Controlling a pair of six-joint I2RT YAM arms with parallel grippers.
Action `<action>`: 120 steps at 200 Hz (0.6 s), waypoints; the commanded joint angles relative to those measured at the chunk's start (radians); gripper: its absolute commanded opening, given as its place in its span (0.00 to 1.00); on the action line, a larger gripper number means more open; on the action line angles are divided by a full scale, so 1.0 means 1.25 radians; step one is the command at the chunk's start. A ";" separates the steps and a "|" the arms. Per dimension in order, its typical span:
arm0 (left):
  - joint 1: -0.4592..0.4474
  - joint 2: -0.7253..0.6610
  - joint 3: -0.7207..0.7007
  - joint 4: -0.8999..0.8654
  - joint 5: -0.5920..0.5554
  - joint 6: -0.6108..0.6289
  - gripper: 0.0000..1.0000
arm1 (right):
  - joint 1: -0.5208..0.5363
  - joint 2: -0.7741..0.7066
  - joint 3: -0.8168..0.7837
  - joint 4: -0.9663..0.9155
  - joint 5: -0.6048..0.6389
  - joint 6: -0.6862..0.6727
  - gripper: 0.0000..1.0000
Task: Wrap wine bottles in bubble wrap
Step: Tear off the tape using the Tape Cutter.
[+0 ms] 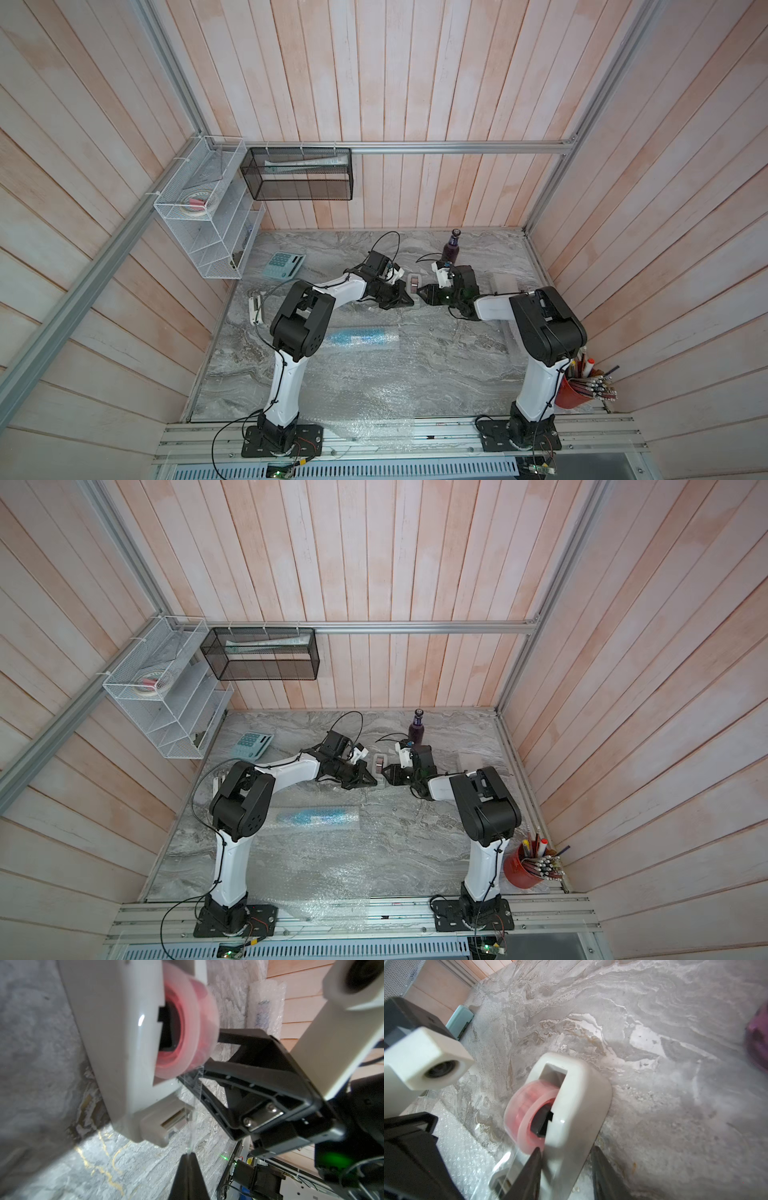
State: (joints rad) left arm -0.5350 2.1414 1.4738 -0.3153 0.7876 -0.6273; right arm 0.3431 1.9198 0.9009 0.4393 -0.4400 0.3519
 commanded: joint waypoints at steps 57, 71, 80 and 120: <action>-0.034 0.047 -0.013 -0.072 -0.014 0.038 0.00 | -0.029 0.024 -0.030 -0.078 0.075 -0.008 0.40; -0.030 0.057 -0.013 -0.084 -0.034 0.045 0.00 | -0.029 0.026 -0.032 -0.076 0.075 -0.008 0.40; -0.030 0.062 -0.012 -0.087 -0.050 0.047 0.00 | -0.029 0.027 -0.032 -0.078 0.076 -0.008 0.40; -0.035 0.079 -0.013 -0.141 -0.119 0.084 0.00 | -0.032 0.030 -0.025 -0.093 0.101 -0.010 0.40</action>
State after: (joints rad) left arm -0.5598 2.1872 1.4788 -0.3527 0.7074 -0.5739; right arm 0.3378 1.9198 0.8967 0.4435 -0.4473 0.3515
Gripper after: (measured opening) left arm 0.046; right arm 0.398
